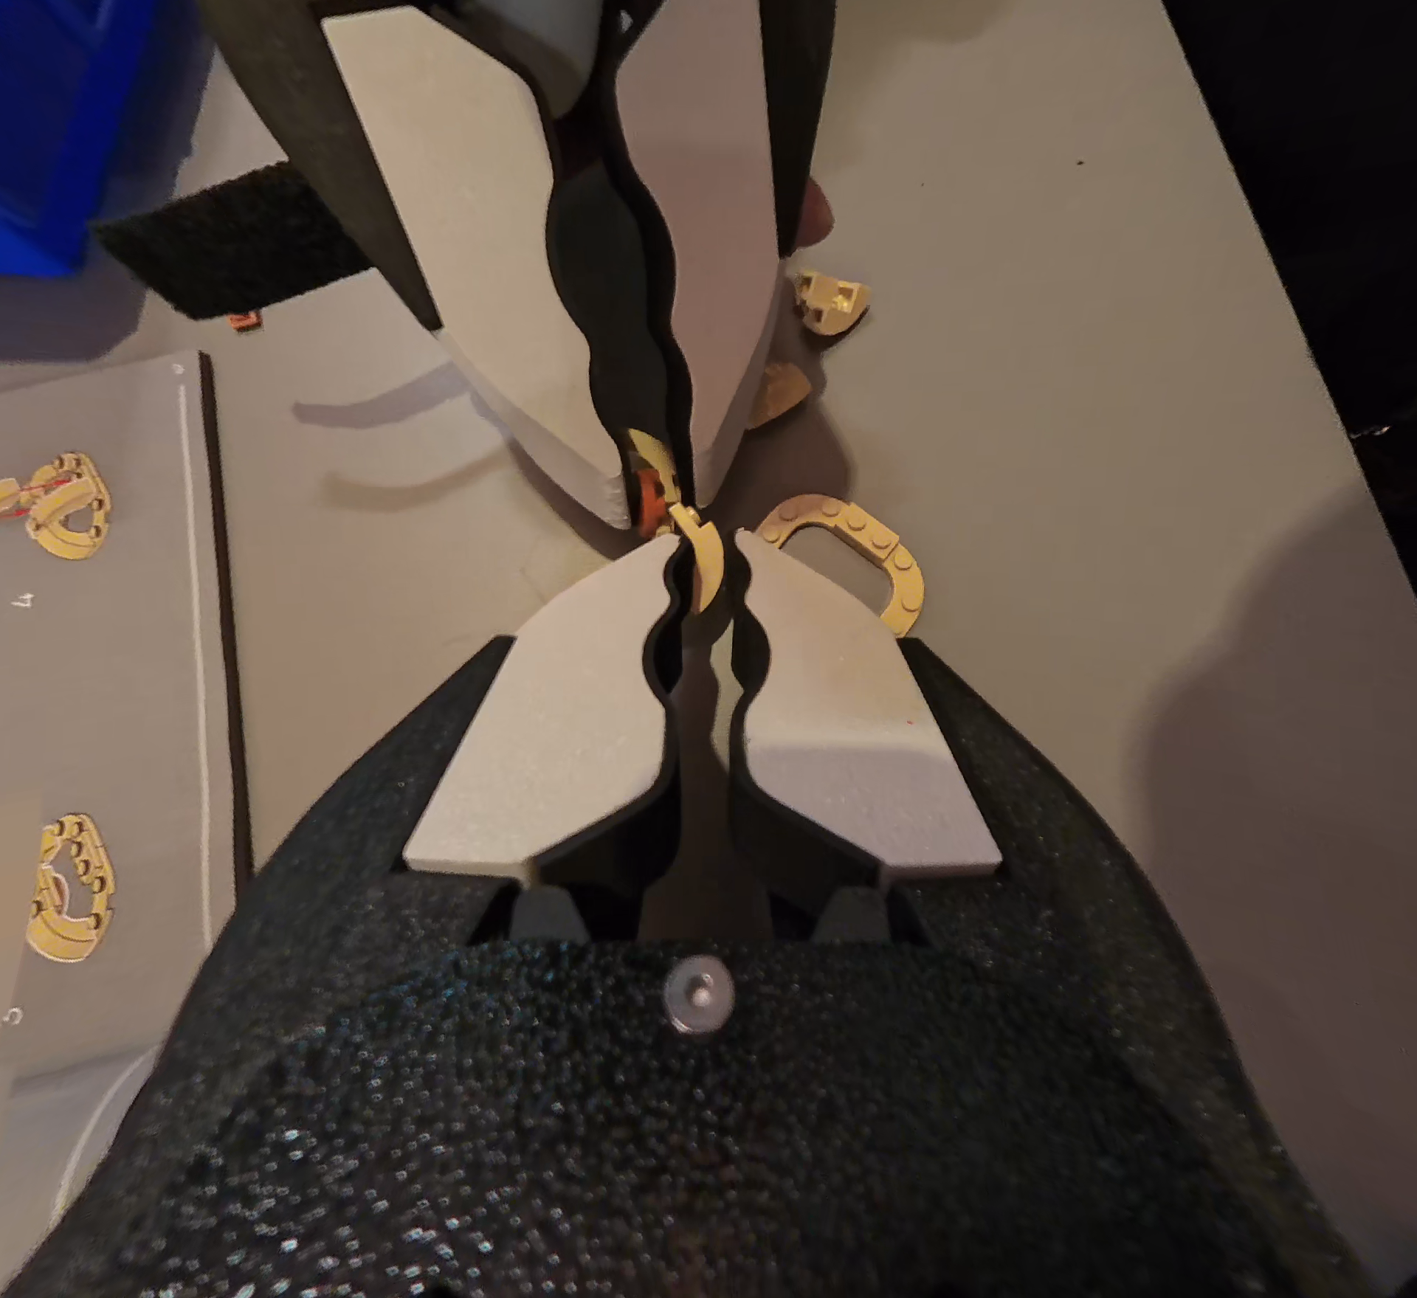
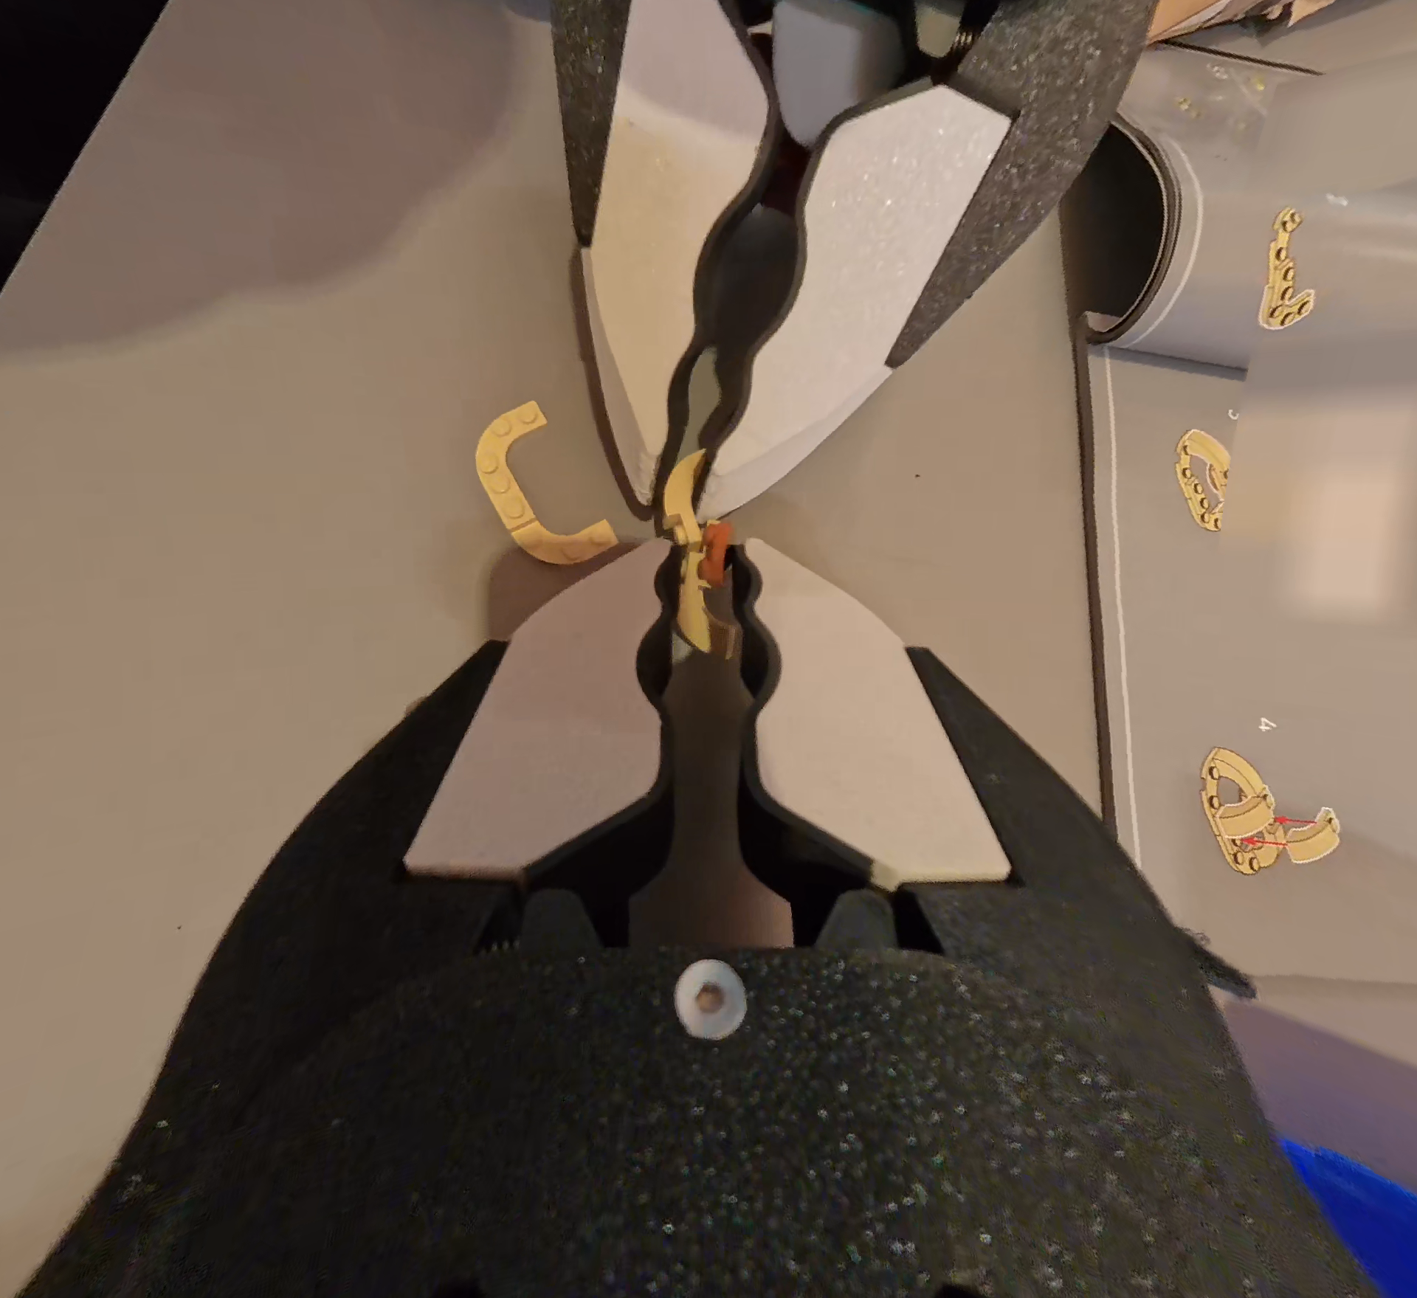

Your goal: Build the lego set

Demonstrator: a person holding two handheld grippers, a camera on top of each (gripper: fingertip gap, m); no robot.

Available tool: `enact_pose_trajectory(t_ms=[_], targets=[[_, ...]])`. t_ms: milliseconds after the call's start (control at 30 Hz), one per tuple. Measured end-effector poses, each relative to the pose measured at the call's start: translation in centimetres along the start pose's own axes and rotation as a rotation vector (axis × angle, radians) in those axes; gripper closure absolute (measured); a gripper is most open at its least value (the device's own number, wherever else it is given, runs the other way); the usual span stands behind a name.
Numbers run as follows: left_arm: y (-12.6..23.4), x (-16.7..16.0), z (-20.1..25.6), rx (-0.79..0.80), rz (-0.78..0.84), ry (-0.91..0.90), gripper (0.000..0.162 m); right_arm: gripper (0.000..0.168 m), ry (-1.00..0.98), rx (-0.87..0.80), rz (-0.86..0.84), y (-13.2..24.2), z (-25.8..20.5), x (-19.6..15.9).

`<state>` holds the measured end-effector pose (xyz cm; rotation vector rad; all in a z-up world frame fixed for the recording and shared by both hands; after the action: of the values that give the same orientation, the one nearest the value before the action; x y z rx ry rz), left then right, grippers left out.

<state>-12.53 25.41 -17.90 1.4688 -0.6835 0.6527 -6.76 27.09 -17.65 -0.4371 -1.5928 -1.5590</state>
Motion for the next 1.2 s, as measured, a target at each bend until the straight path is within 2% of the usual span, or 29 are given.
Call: enact_pose_trajectory(t_ms=[733,1200], targets=[[0.4,0.2,-0.9,0.12,-0.069,0.05,0.155,0.157,-0.026,-0.117,0.03,0.3,1.0,0.1],[0.5,0.4,-0.8,0.151,-0.108,0.052,0.154,0.157,-0.02,-0.106,0.033,0.3,1.0,0.1]])
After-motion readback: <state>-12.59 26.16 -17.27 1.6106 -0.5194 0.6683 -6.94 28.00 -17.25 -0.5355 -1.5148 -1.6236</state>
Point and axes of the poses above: each gripper's, where its closed fingertips meet, y back along the fingers, x out of its top, z = x × y across the jaws, the point moved 4 cm from there along y, back along the fingers, and after that the axes turned 3 degrees about z, right-handed, at the moved point
